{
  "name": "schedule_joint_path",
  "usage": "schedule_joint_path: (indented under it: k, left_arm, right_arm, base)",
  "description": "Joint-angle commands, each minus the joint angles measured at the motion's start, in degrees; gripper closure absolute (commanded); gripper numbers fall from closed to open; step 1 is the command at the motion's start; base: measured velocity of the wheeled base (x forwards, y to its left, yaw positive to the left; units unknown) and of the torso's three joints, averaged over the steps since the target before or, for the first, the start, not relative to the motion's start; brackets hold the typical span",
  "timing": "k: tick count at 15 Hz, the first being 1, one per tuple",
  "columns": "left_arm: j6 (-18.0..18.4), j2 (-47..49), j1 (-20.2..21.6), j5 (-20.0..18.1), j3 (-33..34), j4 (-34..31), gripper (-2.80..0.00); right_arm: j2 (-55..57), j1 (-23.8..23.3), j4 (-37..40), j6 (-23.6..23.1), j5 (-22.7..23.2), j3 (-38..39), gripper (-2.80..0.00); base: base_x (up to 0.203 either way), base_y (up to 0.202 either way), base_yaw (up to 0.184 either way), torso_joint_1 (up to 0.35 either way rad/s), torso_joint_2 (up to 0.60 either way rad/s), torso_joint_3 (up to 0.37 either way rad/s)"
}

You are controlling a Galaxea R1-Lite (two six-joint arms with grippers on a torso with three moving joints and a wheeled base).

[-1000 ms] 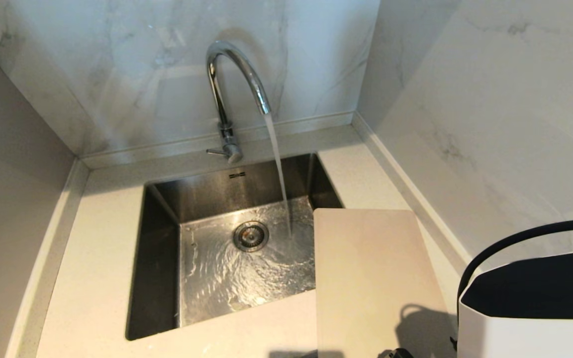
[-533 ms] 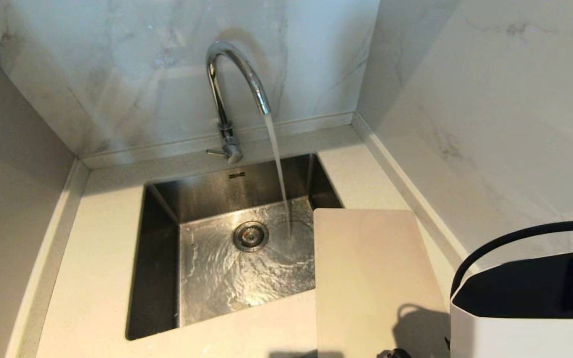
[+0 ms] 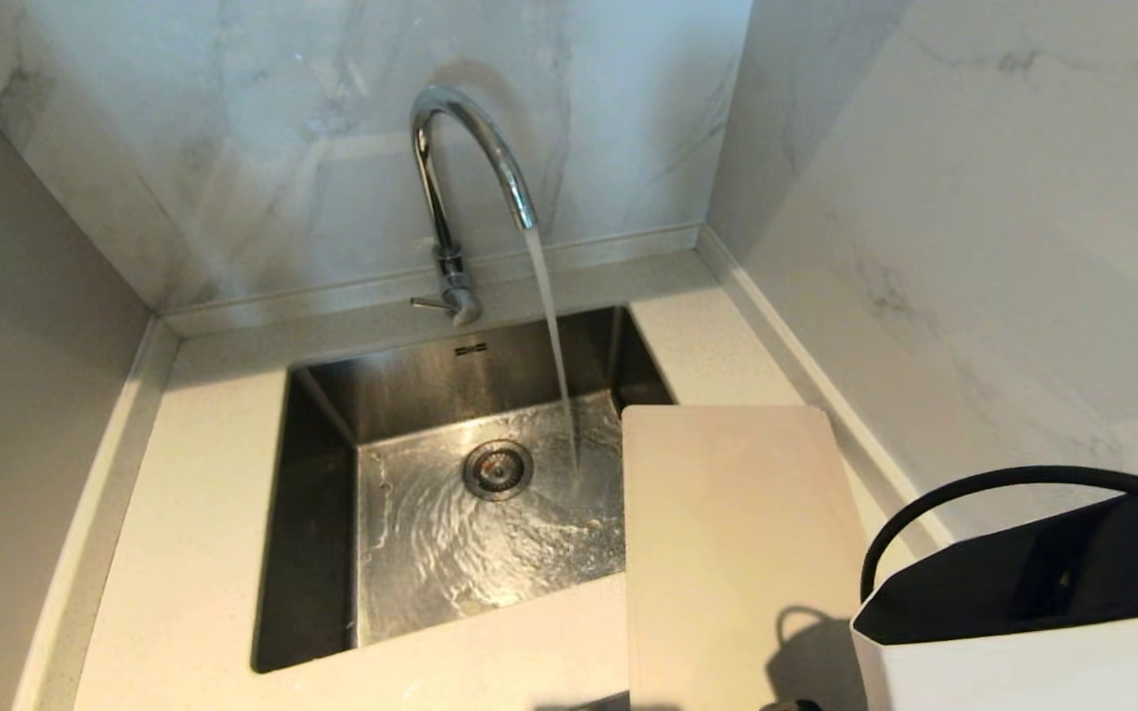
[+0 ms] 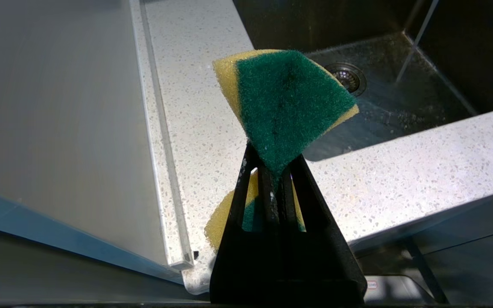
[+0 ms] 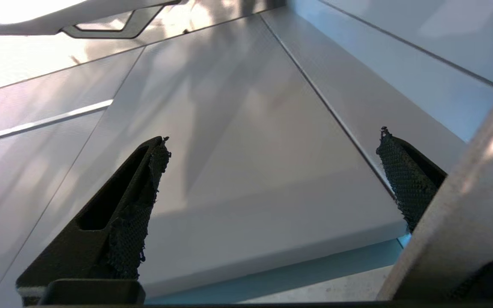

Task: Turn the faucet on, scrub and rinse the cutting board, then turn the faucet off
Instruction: Pick up the cutting board

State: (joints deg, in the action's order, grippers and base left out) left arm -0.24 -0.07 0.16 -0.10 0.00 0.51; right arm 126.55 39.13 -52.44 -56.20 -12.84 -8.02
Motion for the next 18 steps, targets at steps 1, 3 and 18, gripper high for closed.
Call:
schedule_joint_path:
  k: [1,3,18]
  left_arm:
    - [-0.02,-0.1,0.02,0.01,0.0,0.02,0.0]
    - [-0.02,-0.1,0.02,0.01,0.0,0.02,0.0]
    - [-0.02,-0.1,0.02,0.01,0.0,0.02,0.0]
  right_arm:
    - [1.77,-0.02,-0.38,-0.4,0.09,0.38,-2.8]
    - [1.68,-0.02,-0.38,-0.49,0.0,0.38,-2.8]
    - [1.57,0.07,-3.46,-0.84,-0.93,2.22,-2.8]
  base:
    - [0.0,0.0,0.0,0.0,0.0,0.0]
    - [0.0,0.0,0.0,0.0,0.0,0.0]
    - [0.0,0.0,0.0,0.0,0.0,0.0]
